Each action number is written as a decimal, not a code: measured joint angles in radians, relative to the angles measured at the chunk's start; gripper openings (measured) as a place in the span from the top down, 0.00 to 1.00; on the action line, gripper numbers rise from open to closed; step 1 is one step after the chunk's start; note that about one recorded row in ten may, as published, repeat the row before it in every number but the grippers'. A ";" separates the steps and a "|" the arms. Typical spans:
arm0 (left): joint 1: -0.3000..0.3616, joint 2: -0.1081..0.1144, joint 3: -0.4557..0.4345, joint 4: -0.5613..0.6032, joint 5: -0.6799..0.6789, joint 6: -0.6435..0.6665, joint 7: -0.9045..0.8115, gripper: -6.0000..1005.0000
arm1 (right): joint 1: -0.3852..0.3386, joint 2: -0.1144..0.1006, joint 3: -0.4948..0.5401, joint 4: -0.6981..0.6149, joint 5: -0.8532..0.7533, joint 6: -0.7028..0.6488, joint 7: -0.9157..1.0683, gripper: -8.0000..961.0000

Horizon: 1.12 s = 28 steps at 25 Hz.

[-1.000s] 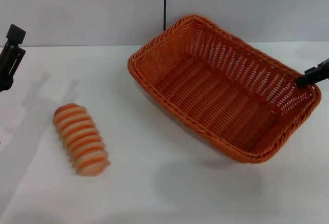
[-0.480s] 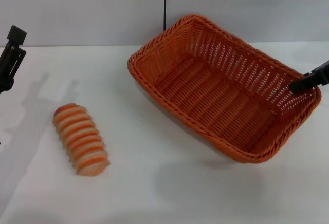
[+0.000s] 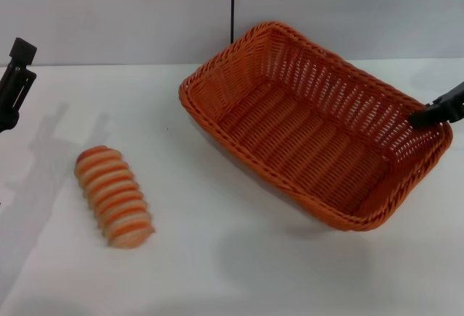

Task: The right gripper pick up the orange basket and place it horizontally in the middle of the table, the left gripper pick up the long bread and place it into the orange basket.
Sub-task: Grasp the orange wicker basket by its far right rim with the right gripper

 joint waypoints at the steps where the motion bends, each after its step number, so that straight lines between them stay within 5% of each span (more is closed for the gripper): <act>1: 0.000 0.000 0.000 0.000 0.000 0.000 0.000 0.16 | 0.000 0.000 0.001 0.000 0.001 0.000 -0.003 0.80; 10: 0.001 0.000 0.000 0.000 0.000 0.000 0.000 0.16 | -0.013 0.010 0.058 0.039 0.014 0.006 -0.034 0.81; 19: 0.001 0.002 0.000 0.001 0.000 0.000 0.000 0.16 | -0.104 0.022 0.096 0.264 0.213 0.092 -0.090 0.81; 28: 0.002 0.002 0.002 0.006 0.000 0.004 0.000 0.16 | -0.115 0.024 0.159 0.371 0.253 0.181 -0.121 0.81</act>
